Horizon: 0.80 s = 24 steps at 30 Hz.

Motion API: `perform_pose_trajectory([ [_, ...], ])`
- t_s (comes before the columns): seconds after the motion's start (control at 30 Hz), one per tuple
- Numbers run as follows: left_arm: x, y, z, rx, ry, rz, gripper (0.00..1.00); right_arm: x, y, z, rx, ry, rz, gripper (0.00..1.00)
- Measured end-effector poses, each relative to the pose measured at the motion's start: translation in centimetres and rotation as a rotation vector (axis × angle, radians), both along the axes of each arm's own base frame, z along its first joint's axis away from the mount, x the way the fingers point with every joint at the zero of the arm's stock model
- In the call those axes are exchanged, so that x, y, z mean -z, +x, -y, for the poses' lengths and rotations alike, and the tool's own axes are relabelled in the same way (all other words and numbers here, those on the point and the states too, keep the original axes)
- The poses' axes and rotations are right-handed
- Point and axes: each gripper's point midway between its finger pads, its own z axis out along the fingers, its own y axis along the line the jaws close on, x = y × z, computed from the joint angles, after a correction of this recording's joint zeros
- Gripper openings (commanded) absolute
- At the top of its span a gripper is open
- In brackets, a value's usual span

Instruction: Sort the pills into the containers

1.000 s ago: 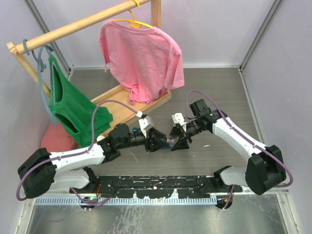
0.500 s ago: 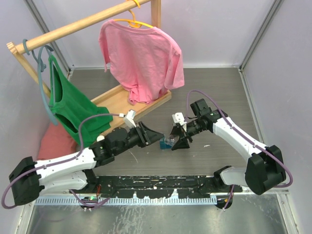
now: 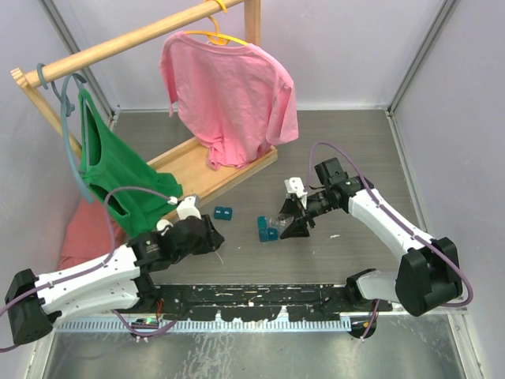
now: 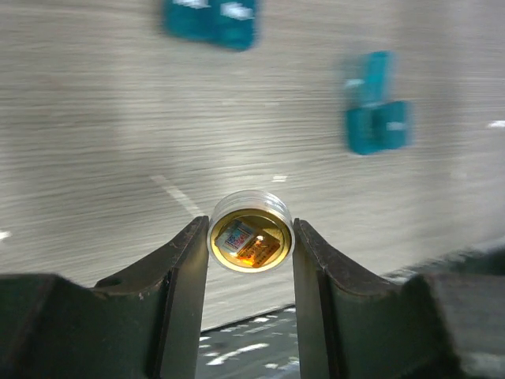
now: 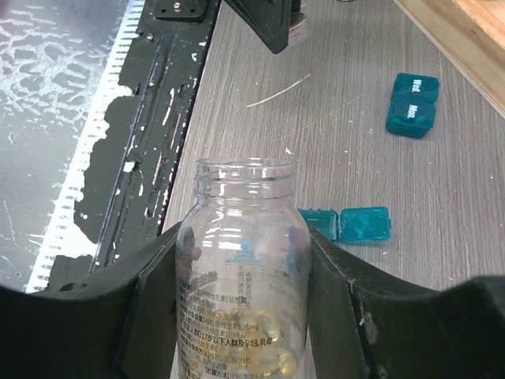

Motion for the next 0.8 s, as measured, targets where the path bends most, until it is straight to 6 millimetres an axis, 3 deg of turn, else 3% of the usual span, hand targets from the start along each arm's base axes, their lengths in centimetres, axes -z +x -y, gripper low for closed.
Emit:
perform_pose_trajectory([
  [0.13,3.6,-0.1,-4.3,-0.056,0.259,-0.030,0.12,-0.2,0.6,0.5,0.031,0.008,-0.007,0.01],
  [0.3,5.9,0.6,-7.9,-0.124,0.454,-0.064,0.29,-0.6,1.2,1.0,0.065,0.021,-0.011,0.01],
  [0.37,6.3,1.0,-8.5,-0.141,0.498,-0.073,0.37,-0.8,1.5,1.3,0.081,0.026,-0.009,0.01],
  [0.5,7.2,1.2,-9.0,-0.138,0.556,-0.088,0.61,-2.0,2.3,2.0,0.132,0.055,0.010,0.01],
  [0.8,6.8,1.1,-7.9,-0.097,0.521,-0.094,0.82,-6.2,3.5,3.6,0.244,0.154,0.069,0.01],
])
